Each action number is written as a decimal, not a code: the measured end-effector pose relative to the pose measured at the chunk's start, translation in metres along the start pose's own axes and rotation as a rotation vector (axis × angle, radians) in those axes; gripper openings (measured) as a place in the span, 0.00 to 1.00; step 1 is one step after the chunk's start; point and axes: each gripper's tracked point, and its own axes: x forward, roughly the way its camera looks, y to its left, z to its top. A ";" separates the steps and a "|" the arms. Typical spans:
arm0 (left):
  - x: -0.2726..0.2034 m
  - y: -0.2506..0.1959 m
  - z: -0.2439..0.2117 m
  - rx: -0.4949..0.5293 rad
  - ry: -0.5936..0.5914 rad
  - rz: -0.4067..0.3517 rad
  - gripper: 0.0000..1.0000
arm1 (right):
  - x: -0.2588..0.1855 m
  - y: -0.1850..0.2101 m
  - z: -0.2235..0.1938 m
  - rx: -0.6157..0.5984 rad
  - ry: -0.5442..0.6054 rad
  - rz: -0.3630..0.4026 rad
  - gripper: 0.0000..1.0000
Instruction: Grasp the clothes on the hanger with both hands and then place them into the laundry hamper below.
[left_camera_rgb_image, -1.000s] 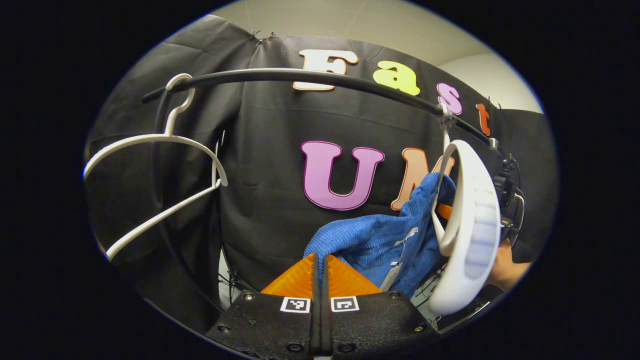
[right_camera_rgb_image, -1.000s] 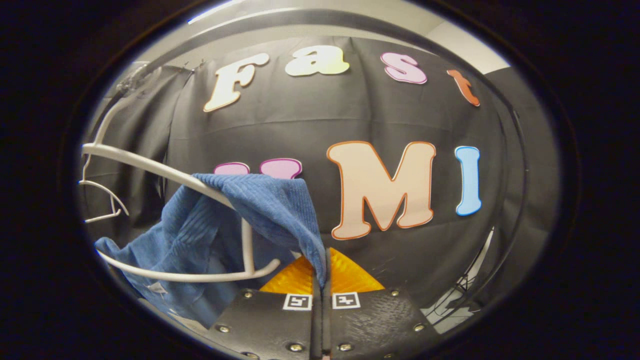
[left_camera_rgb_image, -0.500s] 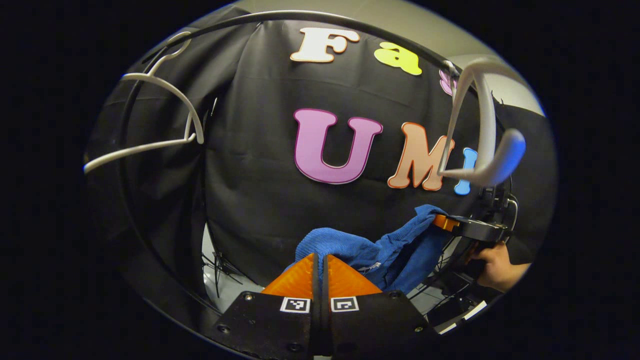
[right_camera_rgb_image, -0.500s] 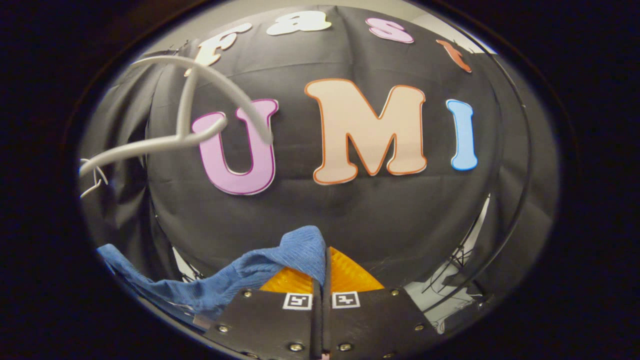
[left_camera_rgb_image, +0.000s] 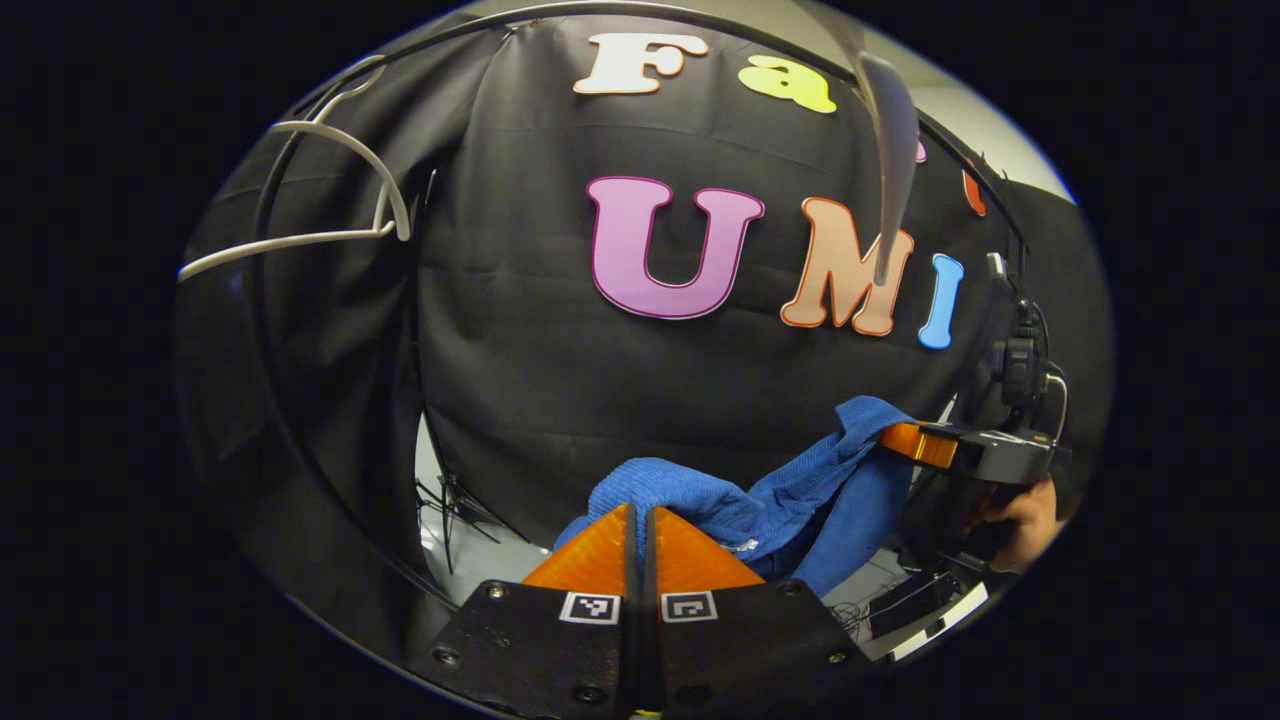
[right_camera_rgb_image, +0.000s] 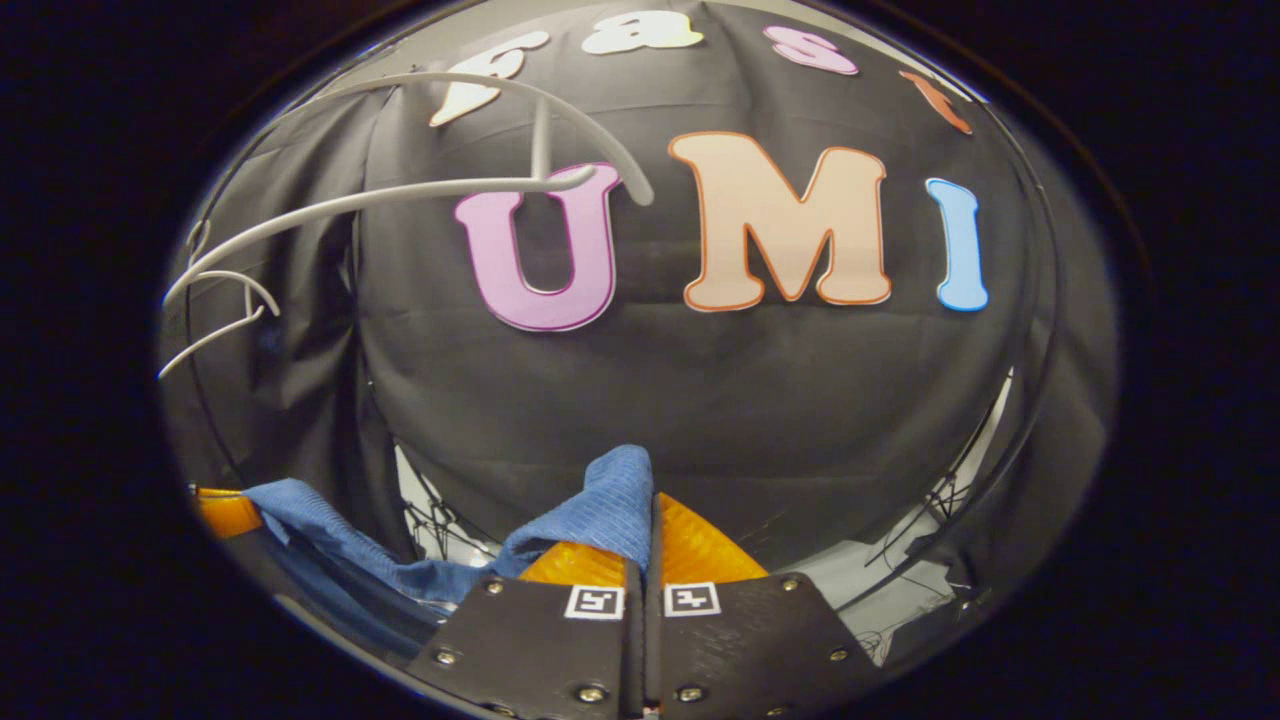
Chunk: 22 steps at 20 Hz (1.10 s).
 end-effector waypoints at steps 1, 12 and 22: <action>-0.003 -0.006 -0.001 0.010 0.000 -0.004 0.01 | -0.006 0.004 -0.001 -0.005 -0.001 0.011 0.01; -0.030 -0.075 0.015 0.086 -0.045 -0.100 0.01 | -0.079 0.055 0.015 -0.054 -0.045 0.158 0.01; -0.012 -0.112 0.047 0.157 -0.145 -0.123 0.01 | -0.094 0.076 0.046 0.018 -0.074 0.219 0.00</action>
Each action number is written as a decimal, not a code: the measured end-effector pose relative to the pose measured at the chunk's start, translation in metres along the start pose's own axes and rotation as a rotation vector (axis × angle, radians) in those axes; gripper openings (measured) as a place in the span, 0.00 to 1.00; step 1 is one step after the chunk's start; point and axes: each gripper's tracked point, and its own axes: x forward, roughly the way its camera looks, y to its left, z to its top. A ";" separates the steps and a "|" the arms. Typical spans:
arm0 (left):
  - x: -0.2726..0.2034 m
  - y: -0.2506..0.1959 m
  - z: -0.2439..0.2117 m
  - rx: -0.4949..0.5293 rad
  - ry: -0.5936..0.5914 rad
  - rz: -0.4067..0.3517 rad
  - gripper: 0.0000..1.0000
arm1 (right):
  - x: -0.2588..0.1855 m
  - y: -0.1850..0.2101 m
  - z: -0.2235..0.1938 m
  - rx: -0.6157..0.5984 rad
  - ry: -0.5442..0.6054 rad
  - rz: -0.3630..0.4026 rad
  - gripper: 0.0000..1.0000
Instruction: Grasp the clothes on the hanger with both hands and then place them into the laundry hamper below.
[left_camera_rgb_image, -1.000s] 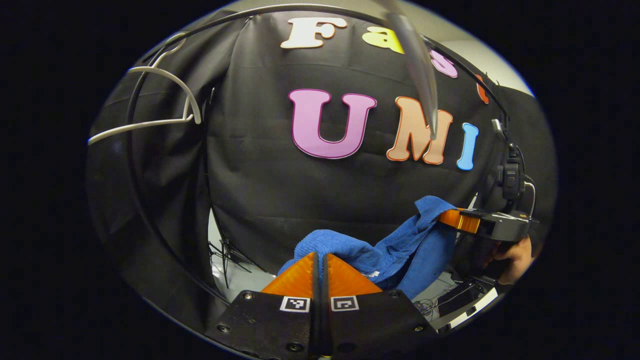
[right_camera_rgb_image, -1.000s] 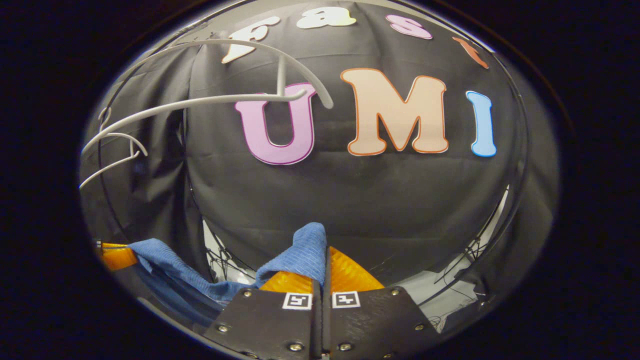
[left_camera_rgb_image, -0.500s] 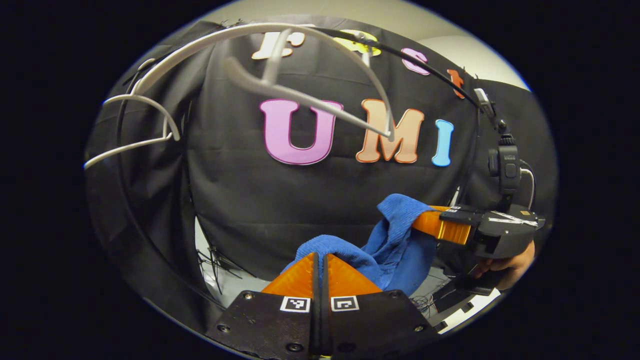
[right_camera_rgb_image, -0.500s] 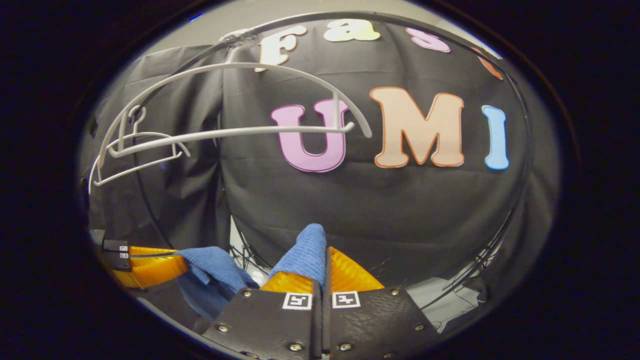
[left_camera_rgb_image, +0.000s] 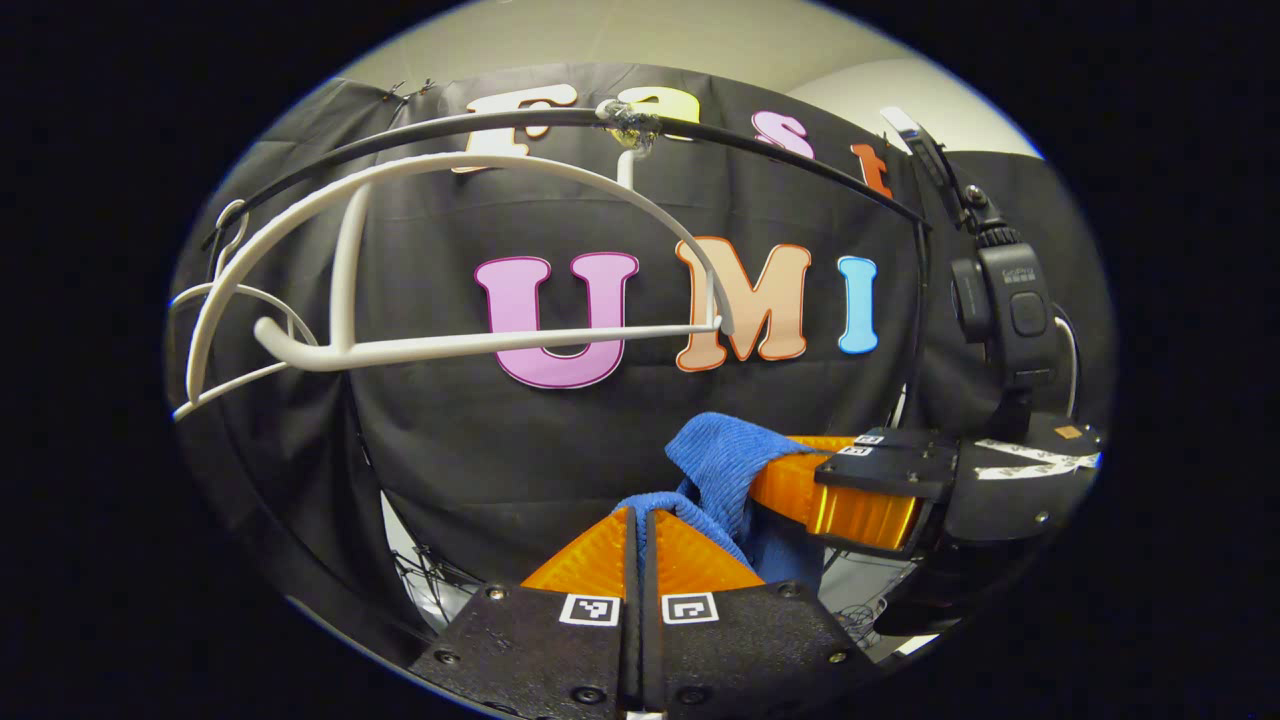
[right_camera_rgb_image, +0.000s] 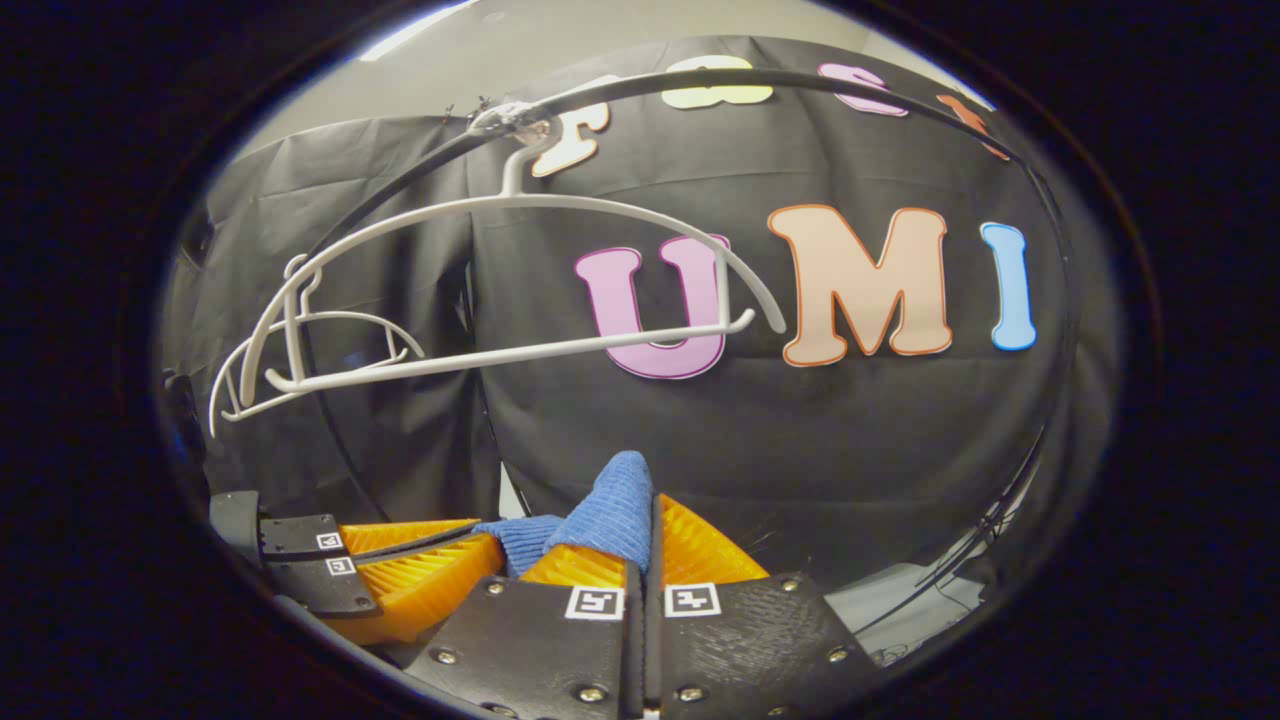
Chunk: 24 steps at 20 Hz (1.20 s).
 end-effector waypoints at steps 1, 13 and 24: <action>0.002 0.001 -0.002 -0.010 0.003 -0.002 0.01 | 0.003 -0.001 -0.001 0.006 0.005 -0.001 0.00; 0.043 0.028 -0.065 -0.070 0.133 0.035 0.01 | 0.044 -0.030 -0.072 0.064 0.178 -0.083 0.00; 0.055 0.048 -0.180 -0.055 0.380 0.028 0.02 | 0.057 -0.044 -0.197 0.152 0.450 -0.139 0.01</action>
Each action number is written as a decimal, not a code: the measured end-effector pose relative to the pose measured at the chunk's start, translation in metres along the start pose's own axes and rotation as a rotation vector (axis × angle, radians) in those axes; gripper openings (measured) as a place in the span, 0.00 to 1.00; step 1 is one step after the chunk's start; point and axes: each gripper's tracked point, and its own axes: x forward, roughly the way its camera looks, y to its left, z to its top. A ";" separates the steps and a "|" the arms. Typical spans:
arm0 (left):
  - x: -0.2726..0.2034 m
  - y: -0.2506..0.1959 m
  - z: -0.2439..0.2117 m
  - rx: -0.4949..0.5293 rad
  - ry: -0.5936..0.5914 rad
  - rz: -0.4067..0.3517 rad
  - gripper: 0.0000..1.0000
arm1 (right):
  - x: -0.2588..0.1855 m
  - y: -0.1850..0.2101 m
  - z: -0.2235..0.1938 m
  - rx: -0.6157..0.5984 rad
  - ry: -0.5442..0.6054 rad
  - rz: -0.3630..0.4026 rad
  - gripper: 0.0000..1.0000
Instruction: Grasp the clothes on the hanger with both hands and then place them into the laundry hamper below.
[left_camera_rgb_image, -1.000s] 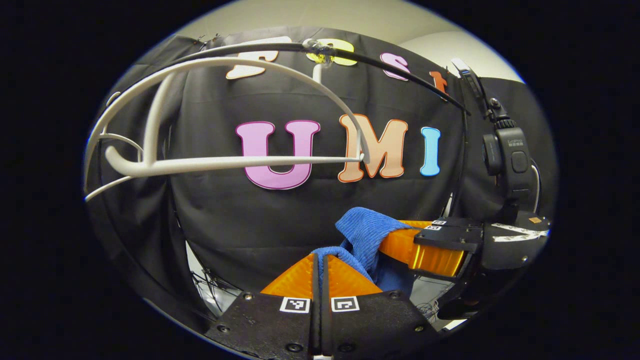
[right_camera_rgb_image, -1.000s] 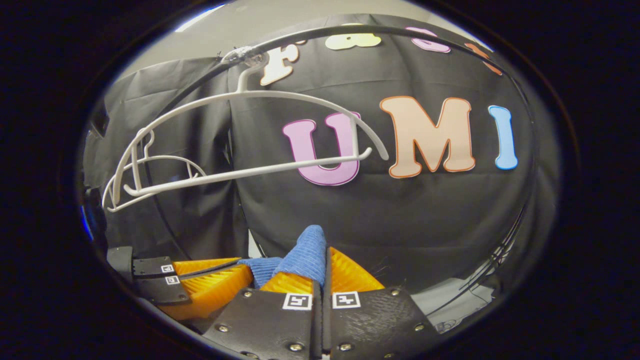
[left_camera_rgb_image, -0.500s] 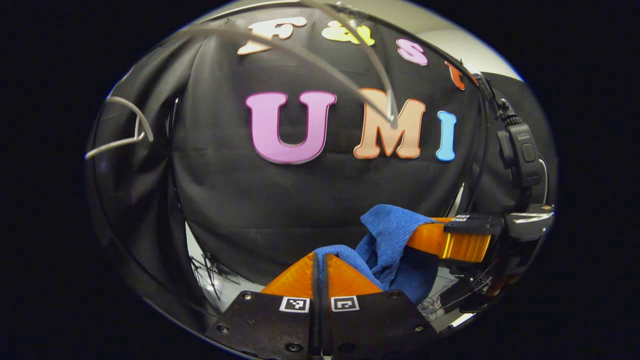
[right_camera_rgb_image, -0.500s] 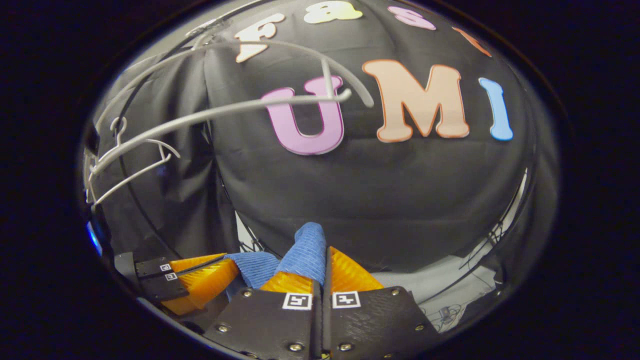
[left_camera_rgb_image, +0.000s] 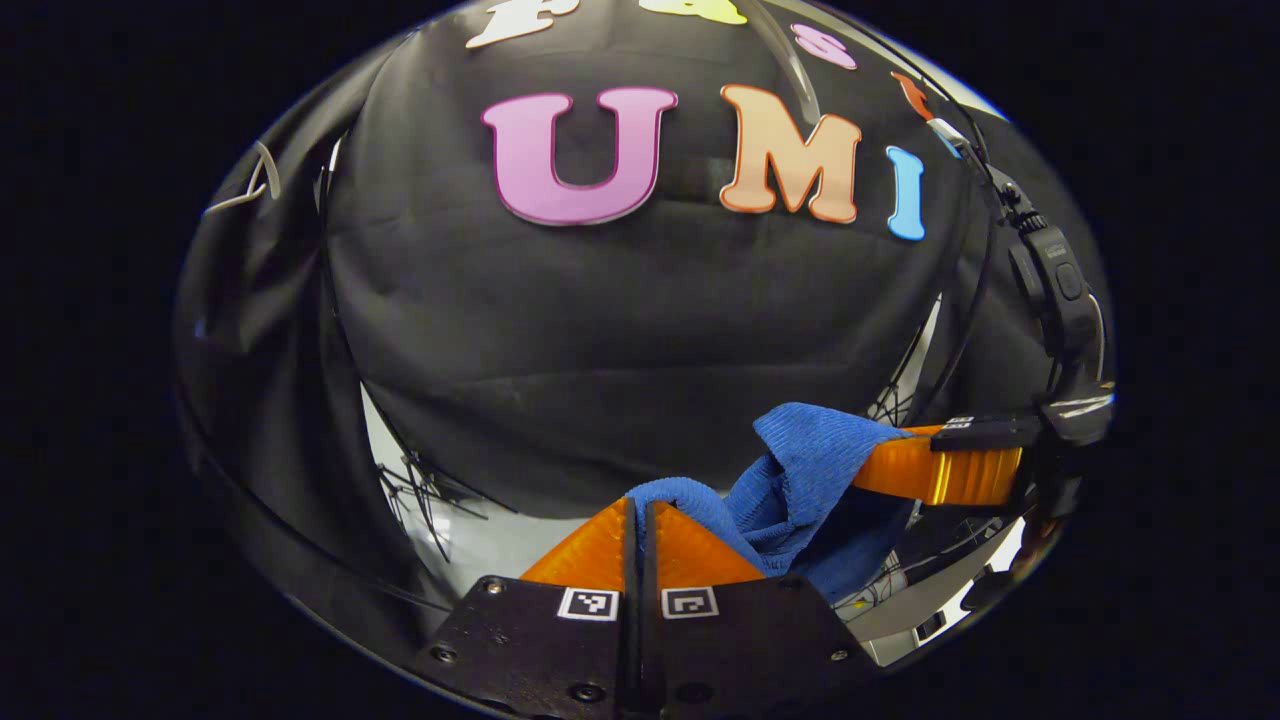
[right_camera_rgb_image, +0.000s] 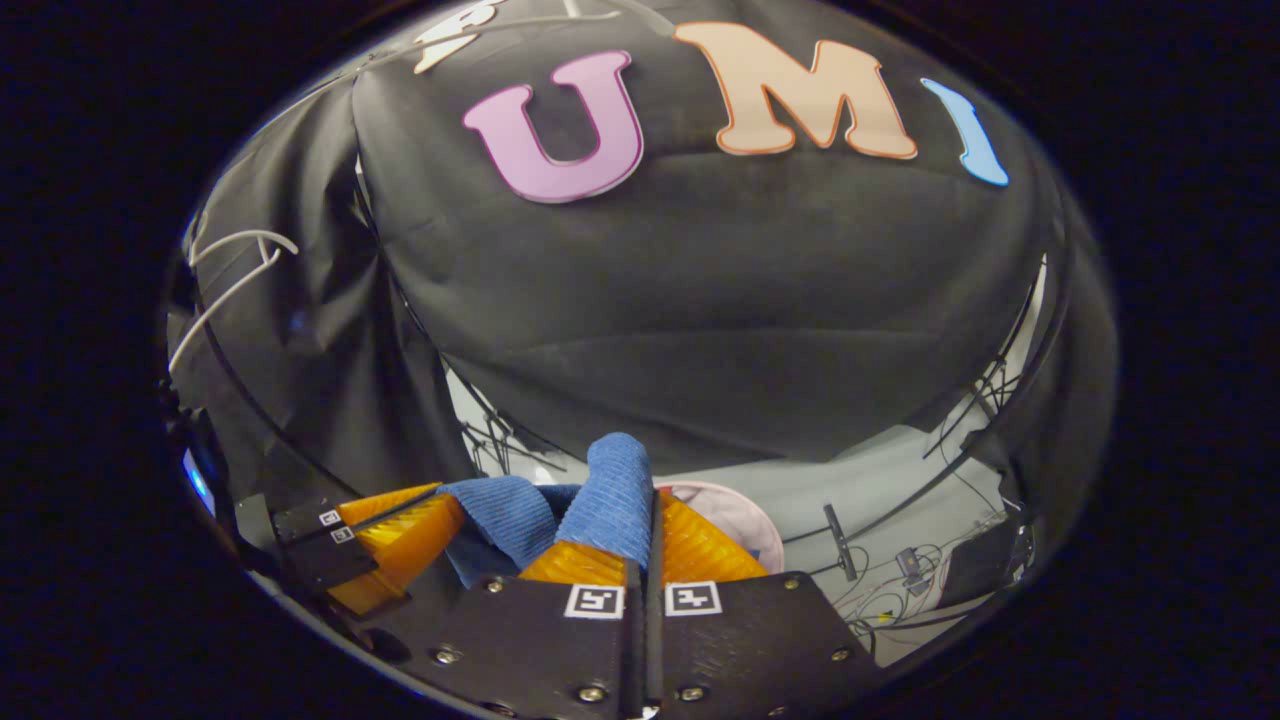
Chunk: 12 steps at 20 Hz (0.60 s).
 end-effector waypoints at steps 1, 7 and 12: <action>0.003 0.002 -0.008 -0.012 0.029 0.004 0.02 | 0.003 0.001 -0.008 0.008 0.018 0.004 0.01; 0.011 0.004 -0.042 -0.073 0.175 0.015 0.02 | 0.017 -0.010 -0.042 0.055 0.115 -0.025 0.01; 0.014 0.002 -0.074 -0.083 0.321 -0.006 0.04 | 0.027 -0.012 -0.060 0.088 0.188 -0.035 0.03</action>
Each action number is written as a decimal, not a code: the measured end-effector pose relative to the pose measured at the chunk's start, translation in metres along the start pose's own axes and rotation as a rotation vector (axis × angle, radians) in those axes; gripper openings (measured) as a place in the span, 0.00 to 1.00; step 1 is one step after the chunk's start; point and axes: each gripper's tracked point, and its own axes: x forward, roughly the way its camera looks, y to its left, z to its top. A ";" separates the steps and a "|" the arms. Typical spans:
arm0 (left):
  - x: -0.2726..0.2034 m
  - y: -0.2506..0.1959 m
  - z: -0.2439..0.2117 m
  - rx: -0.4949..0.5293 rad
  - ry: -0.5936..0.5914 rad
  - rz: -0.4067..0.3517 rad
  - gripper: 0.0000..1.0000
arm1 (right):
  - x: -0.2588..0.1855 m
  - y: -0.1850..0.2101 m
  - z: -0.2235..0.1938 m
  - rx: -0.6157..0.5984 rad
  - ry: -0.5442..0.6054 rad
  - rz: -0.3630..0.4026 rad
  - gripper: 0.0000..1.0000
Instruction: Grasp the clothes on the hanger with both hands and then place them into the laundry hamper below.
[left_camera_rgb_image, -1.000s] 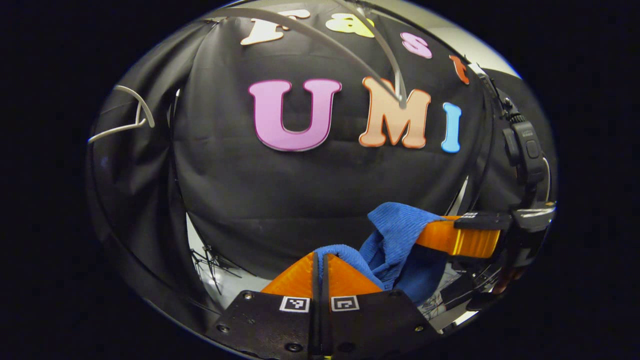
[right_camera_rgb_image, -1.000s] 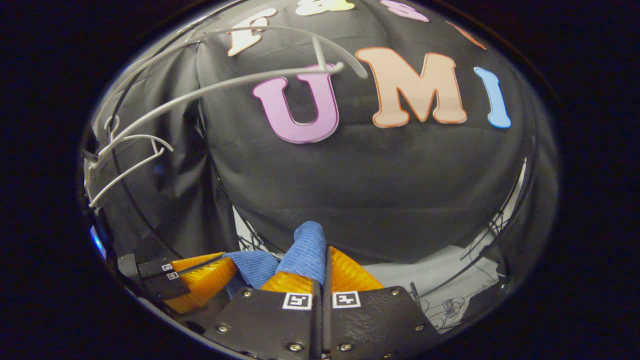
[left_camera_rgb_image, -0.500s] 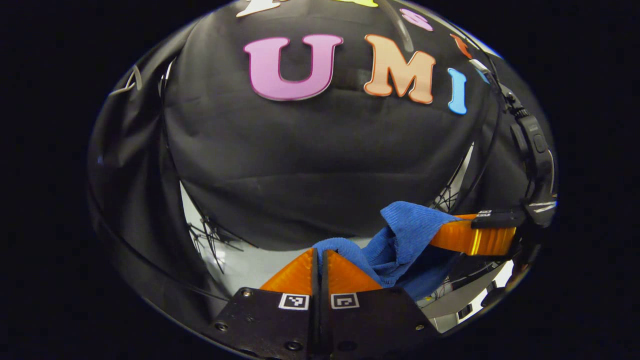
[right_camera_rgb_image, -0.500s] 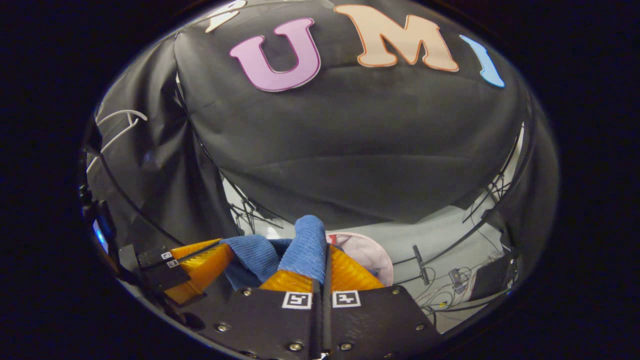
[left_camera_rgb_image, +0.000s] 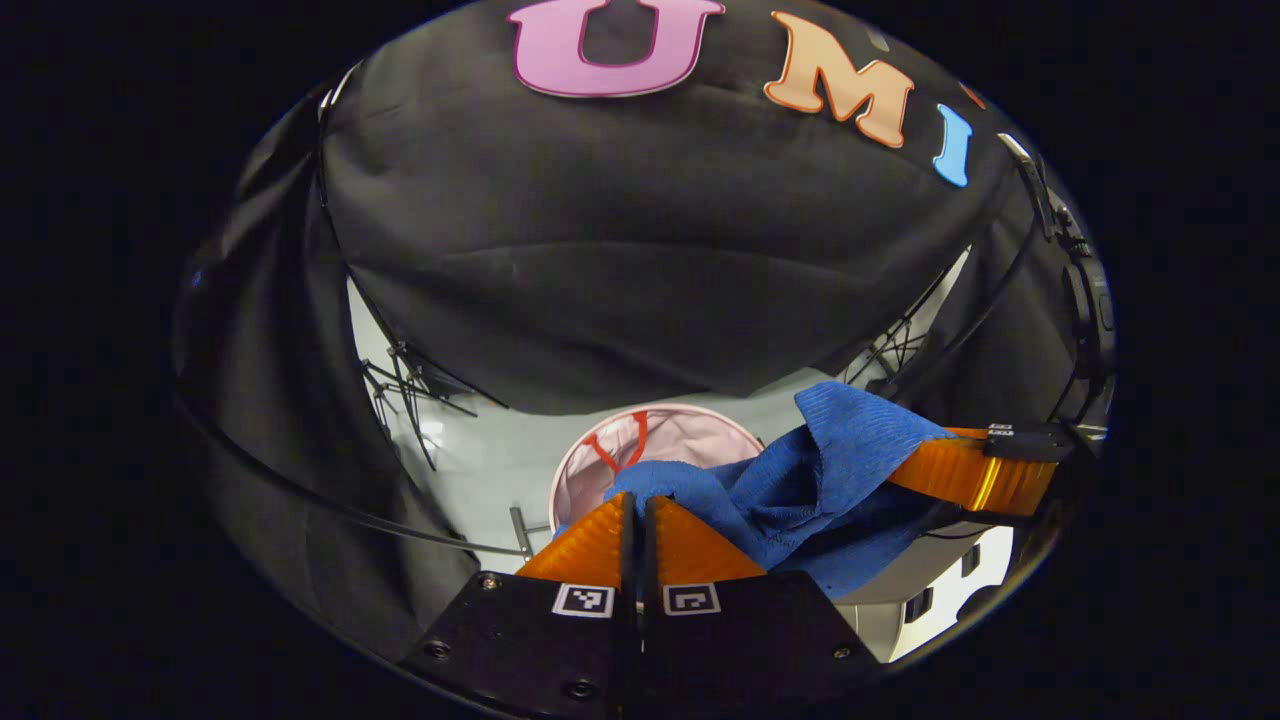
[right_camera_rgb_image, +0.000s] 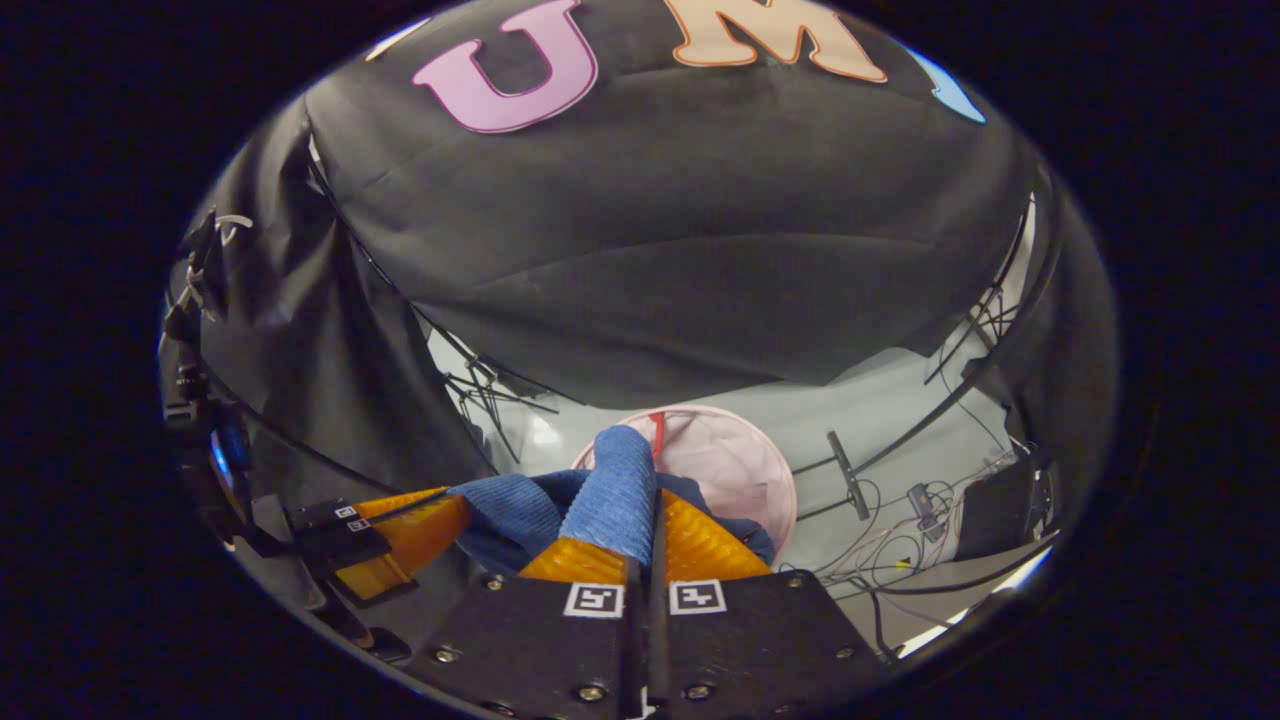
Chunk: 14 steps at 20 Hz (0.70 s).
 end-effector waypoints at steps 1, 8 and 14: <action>0.006 0.007 0.000 -0.002 -0.005 0.008 0.04 | 0.001 0.001 0.002 0.006 -0.001 -0.001 0.03; -0.001 0.015 0.050 0.001 -0.097 0.023 0.11 | -0.009 0.016 0.047 0.027 -0.072 0.036 0.17; -0.014 0.011 0.045 0.009 -0.096 0.026 0.40 | -0.036 0.013 0.050 -0.005 -0.122 0.026 0.85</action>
